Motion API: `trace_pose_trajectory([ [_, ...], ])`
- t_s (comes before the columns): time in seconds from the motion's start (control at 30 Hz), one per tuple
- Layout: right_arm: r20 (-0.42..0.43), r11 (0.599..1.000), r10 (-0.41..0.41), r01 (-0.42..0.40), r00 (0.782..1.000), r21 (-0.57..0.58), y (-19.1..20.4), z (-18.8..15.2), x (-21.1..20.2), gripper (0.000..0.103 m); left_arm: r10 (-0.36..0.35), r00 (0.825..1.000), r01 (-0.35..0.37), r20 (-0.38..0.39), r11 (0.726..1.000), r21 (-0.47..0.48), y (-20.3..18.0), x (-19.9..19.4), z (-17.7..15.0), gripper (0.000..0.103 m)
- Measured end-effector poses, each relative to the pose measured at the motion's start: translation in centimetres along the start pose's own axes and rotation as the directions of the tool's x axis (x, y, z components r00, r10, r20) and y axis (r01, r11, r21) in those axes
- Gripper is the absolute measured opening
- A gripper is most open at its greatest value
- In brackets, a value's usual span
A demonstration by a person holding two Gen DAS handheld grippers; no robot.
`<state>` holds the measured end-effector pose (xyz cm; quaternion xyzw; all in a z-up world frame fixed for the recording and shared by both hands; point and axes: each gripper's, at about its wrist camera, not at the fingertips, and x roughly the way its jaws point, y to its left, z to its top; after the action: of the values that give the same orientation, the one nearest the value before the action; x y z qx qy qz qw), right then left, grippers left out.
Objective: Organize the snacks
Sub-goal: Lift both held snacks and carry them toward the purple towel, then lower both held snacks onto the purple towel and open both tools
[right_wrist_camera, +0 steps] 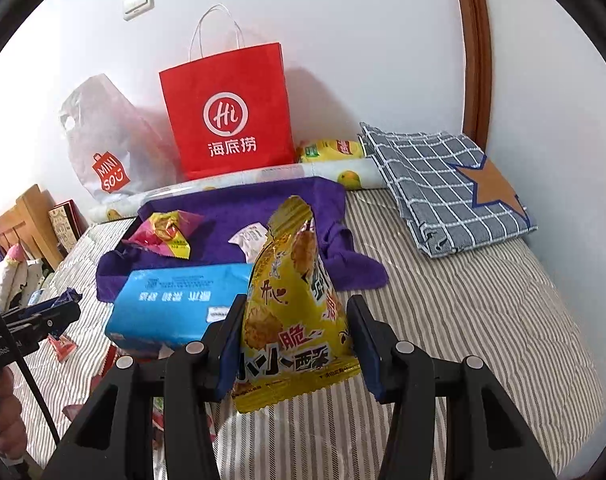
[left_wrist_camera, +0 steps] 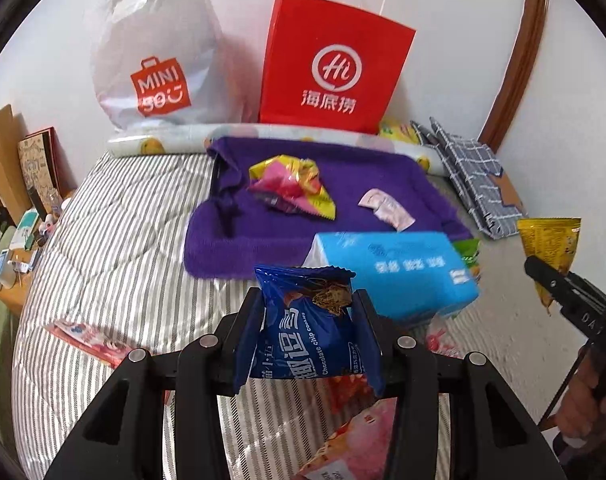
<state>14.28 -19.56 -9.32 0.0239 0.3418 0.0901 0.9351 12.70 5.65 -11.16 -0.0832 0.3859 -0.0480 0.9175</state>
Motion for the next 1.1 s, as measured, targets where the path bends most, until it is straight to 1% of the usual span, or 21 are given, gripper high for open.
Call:
trace_pose_trajectory([
  [0.33,0.033,1.000,0.013,-0.013,0.999,-0.025,1.4,3.1,0.1,0.047,-0.008,0.999,0.007,0.032,1.000,0.021,-1.2,-0.8,3.4,0.045],
  [0.47,0.033,0.999,0.018,-0.017,0.999,-0.036,1.9,4.5,0.7,0.047,-0.005,0.999,0.005,0.042,1.000,0.019,-1.2,-0.7,4.7,0.045],
  [0.57,0.050,0.999,0.039,-0.038,0.998,-0.029,2.0,5.6,0.9,0.047,0.009,0.999,-0.009,0.049,1.000,0.006,-0.7,-0.5,5.5,0.045],
  [0.6,0.046,0.999,0.033,-0.032,0.998,-0.025,1.9,5.9,1.1,0.047,0.012,0.999,-0.012,0.051,1.000,0.001,-0.5,-0.5,5.7,0.045],
  [0.73,0.025,0.999,0.042,-0.042,0.999,-0.012,1.7,7.1,2.6,0.047,0.031,0.998,-0.031,0.058,0.999,-0.017,0.1,-0.1,7.0,0.045],
  [0.87,0.013,0.999,0.025,-0.025,1.000,-0.022,1.7,8.0,4.7,0.047,0.050,0.997,-0.049,0.056,0.999,-0.025,0.6,0.8,8.1,0.045],
  [1.1,-0.014,0.999,0.041,-0.041,0.999,-0.010,1.5,9.2,8.1,0.047,0.089,0.994,-0.087,0.071,0.996,-0.033,1.1,2.8,10.1,0.045],
])
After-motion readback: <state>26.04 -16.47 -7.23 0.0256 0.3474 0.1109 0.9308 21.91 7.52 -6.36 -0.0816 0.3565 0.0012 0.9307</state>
